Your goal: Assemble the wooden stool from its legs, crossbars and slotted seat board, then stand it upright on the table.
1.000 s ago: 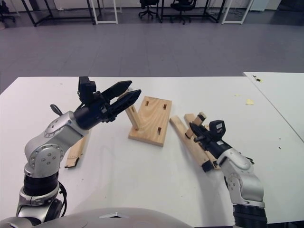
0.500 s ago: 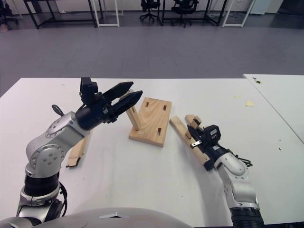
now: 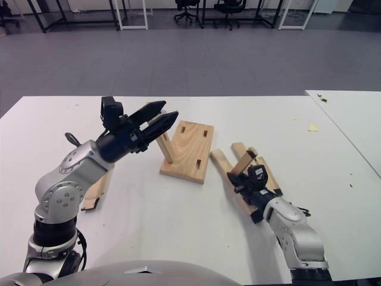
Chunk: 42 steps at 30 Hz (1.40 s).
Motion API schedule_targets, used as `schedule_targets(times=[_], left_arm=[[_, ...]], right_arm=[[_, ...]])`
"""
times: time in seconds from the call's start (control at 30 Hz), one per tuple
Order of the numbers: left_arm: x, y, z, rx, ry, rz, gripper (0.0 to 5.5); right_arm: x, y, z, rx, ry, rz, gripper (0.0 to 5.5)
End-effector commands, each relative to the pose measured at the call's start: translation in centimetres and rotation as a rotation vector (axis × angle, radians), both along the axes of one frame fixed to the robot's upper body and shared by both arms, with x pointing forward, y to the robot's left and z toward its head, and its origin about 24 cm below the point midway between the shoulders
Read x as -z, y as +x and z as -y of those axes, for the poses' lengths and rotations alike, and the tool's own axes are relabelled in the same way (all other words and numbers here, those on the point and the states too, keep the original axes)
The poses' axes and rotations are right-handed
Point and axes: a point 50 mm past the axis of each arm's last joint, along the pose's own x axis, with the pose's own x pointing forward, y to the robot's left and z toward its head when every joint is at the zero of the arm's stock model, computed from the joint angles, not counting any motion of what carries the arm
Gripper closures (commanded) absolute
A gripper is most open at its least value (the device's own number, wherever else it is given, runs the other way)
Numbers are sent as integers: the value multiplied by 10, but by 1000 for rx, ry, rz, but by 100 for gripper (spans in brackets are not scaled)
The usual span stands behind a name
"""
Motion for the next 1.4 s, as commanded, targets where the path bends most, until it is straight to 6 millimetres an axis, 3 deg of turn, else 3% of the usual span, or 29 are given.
schedule_targets(times=[0.03, 0.2, 0.33, 0.47, 0.8, 0.9, 1.0, 1.17, 1.27, 1.4], left_arm=[[1, -1, 0, -12, 6, 9, 231], [2, -2, 1, -13, 19, 14, 231], [2, -2, 4, -13, 15, 15, 231], [3, -3, 5, -10, 24, 14, 231], [1, 8, 3, -129, 80, 9, 231], [-10, 18, 5, -167, 76, 13, 231], [-29, 25, 10, -147, 6, 32, 231], [-43, 59, 16, -114, -81, -38, 231], [-36, 73, 9, -105, -126, -150, 231], [-42, 69, 8, -35, -222, -181, 231]], right_arm=[[-16, 1, -1, -35, -57, -14, 334], [-25, -13, 0, -76, -149, -133, 252], [-17, -21, 2, -99, -227, -262, 188], [-7, -27, 4, -79, -291, -363, 183], [-13, -15, 7, -49, -403, -277, 335], [-36, 3, 10, 28, -407, -107, 335], [-72, 23, -1, 11, -416, 129, 335], [-135, 36, -50, -183, -344, 559, 335], [-152, 34, -68, -276, -286, 675, 335], [-162, 31, -75, -343, -265, 740, 335]])
